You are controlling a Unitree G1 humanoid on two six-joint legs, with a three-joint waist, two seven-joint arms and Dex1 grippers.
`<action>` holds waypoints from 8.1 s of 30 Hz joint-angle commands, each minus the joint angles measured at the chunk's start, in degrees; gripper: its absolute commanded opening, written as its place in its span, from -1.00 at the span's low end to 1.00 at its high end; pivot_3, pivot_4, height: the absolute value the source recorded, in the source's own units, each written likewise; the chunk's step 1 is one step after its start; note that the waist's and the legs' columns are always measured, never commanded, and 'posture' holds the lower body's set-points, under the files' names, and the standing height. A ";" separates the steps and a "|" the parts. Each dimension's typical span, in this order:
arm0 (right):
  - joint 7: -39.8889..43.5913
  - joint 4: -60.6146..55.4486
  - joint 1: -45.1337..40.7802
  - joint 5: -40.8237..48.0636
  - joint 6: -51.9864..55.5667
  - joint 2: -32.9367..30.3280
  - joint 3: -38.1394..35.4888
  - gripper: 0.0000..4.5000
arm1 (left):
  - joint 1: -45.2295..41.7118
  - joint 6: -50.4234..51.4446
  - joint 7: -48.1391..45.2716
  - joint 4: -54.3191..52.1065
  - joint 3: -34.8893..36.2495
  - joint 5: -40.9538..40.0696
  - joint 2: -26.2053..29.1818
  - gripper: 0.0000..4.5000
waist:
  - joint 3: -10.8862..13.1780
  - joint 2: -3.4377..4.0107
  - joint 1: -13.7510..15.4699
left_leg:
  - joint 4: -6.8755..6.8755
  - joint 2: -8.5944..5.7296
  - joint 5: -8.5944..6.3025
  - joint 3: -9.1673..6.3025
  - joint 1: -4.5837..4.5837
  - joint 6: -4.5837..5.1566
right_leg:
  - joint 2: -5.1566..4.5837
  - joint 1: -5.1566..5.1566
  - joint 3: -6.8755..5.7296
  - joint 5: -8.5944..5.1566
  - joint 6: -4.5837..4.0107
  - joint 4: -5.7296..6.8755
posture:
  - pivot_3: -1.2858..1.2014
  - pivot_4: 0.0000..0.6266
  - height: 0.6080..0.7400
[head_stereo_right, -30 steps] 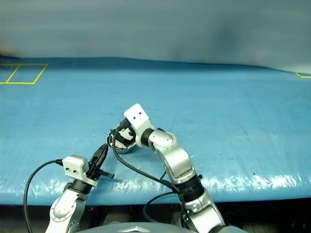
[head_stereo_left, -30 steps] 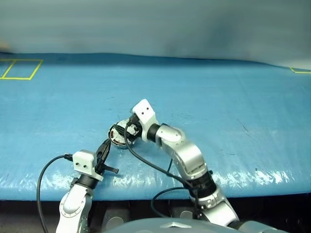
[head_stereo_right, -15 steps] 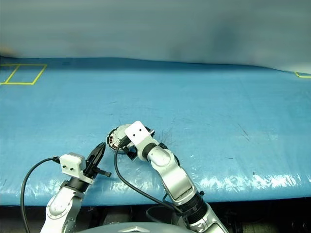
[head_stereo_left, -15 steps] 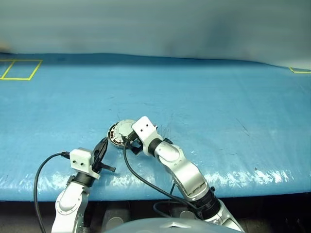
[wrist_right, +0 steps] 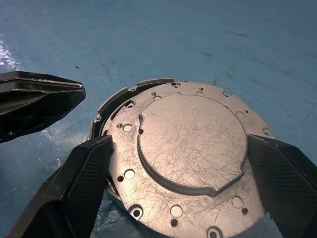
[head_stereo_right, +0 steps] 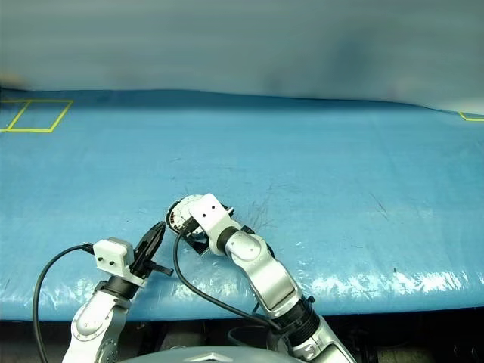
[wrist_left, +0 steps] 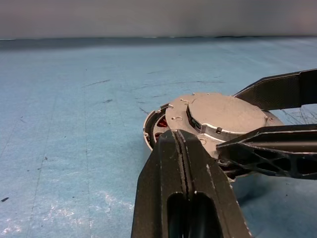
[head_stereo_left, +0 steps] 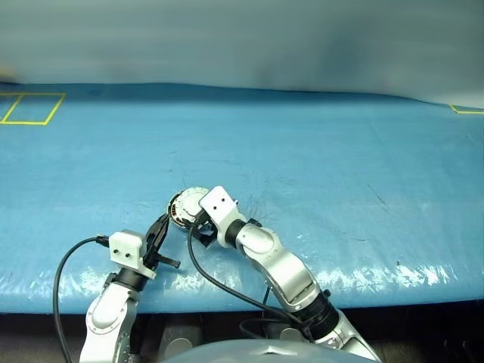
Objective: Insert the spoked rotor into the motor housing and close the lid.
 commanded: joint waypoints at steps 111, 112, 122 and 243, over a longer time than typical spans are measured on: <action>16.29 18.26 -14.47 -3.42 5.78 0.84 5.16 0.36 | -9.01 46.53 10.27 -10.77 16.06 -43.30 13.41 -1.00 | -0.56 -0.11 -0.38 | -0.05 0.09 -0.12 0.03 0.58 -0.16 | 0.04 0.17 -0.06 -0.04 -0.08 -0.04 | 0.03 -0.52 1.00; 16.29 18.33 -14.49 -3.51 5.16 0.69 5.23 0.36 | -9.30 47.44 9.25 -10.28 15.81 -42.91 14.49 -1.00 | -0.57 -0.11 -0.46 | -0.09 0.11 -0.13 0.03 0.58 -0.16 | 0.05 0.16 -0.07 -0.06 -0.11 -0.05 | 0.03 -0.52 1.00; 11.95 21.53 -14.87 -7.78 1.47 -0.06 6.97 0.36 | -12.56 50.02 6.76 -7.36 16.99 -41.17 16.74 -1.00 | -0.59 -0.08 -0.63 | -0.24 0.25 -0.22 0.14 0.83 -0.21 | 0.13 0.21 -0.06 -0.15 -0.24 -0.02 | 0.03 -0.52 1.00; -12.84 34.74 -13.68 61.99 31.47 20.15 -33.53 0.98 | -11.08 55.91 1.53 -8.56 14.90 -28.62 15.27 -1.00 | -1.13 0.31 -1.67 | -0.61 0.36 -0.62 0.21 0.86 -0.37 | 0.09 0.05 -0.14 -0.38 -0.46 -0.42 | 0.03 -0.52 1.00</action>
